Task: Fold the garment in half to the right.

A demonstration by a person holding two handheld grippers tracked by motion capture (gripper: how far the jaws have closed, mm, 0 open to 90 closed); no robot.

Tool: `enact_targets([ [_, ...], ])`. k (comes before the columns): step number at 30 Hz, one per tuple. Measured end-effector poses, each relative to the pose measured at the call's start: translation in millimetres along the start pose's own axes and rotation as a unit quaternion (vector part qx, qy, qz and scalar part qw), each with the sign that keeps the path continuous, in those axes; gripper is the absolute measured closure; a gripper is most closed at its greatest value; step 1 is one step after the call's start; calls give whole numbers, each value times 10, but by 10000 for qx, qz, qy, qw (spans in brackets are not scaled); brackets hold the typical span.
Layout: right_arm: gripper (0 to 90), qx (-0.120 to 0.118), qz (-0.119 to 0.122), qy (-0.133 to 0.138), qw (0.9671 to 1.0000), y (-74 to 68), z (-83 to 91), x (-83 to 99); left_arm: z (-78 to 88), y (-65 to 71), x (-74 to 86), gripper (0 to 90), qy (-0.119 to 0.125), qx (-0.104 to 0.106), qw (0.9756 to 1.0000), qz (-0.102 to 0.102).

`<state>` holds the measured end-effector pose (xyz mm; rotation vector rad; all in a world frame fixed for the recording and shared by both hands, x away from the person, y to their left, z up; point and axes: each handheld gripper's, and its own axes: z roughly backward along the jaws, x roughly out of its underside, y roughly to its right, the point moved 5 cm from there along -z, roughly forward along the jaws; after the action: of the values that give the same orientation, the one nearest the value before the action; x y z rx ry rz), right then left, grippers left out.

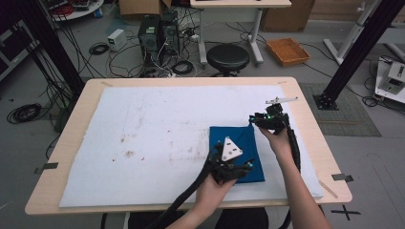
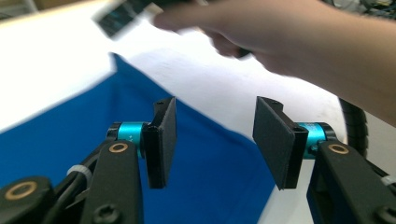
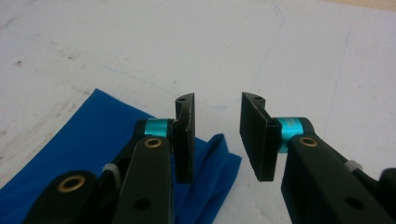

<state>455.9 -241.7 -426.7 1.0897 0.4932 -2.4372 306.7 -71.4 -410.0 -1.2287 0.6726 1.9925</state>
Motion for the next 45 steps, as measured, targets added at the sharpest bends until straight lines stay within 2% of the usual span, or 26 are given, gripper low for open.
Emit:
enact_targets([
  [5,688,-50,-173,-137,9997,-33,-92,150,308,-255,47,484,37,-251,9996,83],
  [9,885,36,-107,-213,9997,-27,-139,217,524,-488,121,484,51,-471,9986,222],
  [11,898,48,-123,-170,9998,-9,-129,234,622,-596,158,484,57,-580,9979,282],
  [19,887,283,-226,-102,9993,97,-83,293,876,-853,296,484,-23,-883,9955,354],
  [22,835,424,-259,-63,9987,128,-67,307,932,-912,329,484,-35,-956,9948,349],
  [24,761,438,-345,-25,9984,146,-37,319,949,-929,342,484,-34,-990,9944,372],
  [28,736,390,-415,129,9983,105,138,380,1056,-1027,409,484,-61,-1103,9932,364],
  [32,703,111,-508,330,9981,-51,431,567,1160,-1088,470,479,-79,-1193,9923,326],
  [37,654,-335,-720,371,9962,-317,715,949,1294,-1130,596,471,-157,-1284,9912,291],
  [38,647,-448,-767,341,9955,-367,752,1026,1316,-1139,622,469,-156,-1291,9910,307],
  [42,634,-587,-813,235,9947,-508,811,1250,1388,-1194,714,460,-171,-1349,9901,348],
  [45,718,-643,-751,87,9951,-560,797,1334,1411,-1233,758,457,-165,-1376,9894,436],
])
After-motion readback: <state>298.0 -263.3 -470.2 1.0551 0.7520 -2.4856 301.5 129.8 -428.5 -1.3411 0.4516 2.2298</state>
